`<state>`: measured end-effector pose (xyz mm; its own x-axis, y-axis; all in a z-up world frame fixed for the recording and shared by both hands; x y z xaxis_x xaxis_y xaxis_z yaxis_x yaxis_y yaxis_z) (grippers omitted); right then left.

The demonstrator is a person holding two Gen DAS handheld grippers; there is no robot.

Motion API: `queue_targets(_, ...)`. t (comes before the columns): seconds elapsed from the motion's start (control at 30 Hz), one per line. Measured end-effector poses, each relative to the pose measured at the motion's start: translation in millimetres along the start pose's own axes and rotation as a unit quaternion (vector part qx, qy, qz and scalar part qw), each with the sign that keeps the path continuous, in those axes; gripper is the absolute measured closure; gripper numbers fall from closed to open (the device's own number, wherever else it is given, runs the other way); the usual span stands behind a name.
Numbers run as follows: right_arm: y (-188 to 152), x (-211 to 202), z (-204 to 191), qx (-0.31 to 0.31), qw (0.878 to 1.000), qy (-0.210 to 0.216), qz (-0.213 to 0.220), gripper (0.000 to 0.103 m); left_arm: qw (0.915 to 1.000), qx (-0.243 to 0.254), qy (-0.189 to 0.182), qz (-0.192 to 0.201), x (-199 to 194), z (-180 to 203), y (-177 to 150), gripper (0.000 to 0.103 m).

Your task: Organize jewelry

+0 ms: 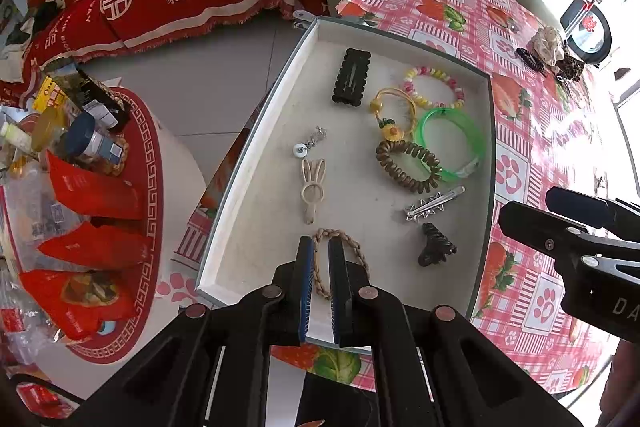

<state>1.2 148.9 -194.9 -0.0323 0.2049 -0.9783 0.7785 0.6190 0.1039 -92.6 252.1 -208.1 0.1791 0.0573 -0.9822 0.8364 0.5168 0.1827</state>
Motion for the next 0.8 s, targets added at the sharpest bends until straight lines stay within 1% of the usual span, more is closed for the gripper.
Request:
queue_targets(0.33,0.8,0.6,-0.7,-0.001,1.000,0.001,0.000,0.035,0.9999,0.004,0.005,0.008,-3.4,-3.0,4.4,0.090)
queue_targets(0.63,2.3,0.9,-3.6,-0.001,1.000,0.001,0.001,0.035,0.9999,-0.003,-0.010,0.010,-2.7,-4.7,4.8,0.090)
queue_targets(0.8,2.7,3.2,-6.1,-0.001,1.000,0.006,0.000,0.035,0.9999,0.003,0.003,0.012,-1.5,-5.1,4.9,0.090)
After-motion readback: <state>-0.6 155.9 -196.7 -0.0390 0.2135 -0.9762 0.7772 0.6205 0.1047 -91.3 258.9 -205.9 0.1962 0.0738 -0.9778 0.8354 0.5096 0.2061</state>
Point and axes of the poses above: each gripper's, at about its wrist camera, not at the fingertips, and x roughly the way its jaws point, z to its right, y to its top, the point moved 7 cm from there along x, roughly the way its jaws point, and after that the axes turned 6 degrees about -z, right-handed, at the moved point
